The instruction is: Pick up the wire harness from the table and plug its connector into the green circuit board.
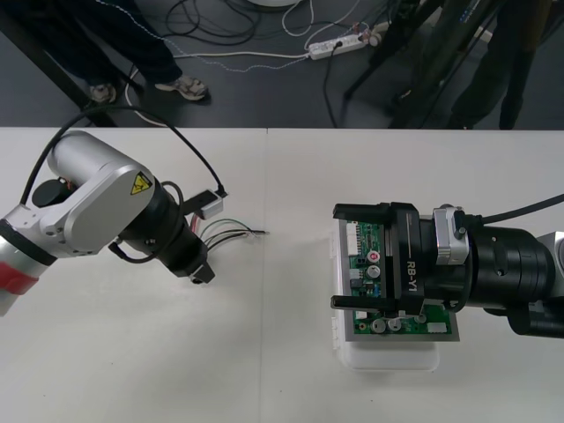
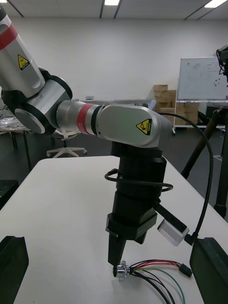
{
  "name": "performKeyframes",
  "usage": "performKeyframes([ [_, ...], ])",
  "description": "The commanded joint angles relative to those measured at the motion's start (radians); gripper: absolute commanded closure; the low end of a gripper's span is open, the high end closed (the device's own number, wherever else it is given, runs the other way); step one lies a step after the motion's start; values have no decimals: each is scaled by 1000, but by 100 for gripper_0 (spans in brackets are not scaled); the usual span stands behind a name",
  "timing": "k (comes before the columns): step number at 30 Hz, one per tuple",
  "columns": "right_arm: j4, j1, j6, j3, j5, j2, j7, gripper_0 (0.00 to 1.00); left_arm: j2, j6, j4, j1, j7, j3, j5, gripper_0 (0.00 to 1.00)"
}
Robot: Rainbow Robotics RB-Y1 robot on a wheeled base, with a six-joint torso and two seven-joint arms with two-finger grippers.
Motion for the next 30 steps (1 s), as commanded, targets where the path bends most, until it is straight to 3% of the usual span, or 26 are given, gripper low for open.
performKeyframes([
  [1,-38,-23,6,5,2,15,30,0,-69,-32,51,-50,-71,-11,-74,0],
  [14,-38,-23,6,5,4,14,23,0,-161,-32,146,-60,-71,-11,-178,0],
  [30,-38,-23,6,5,4,14,28,0,-184,-32,210,-60,-71,-11,-215,1],
])
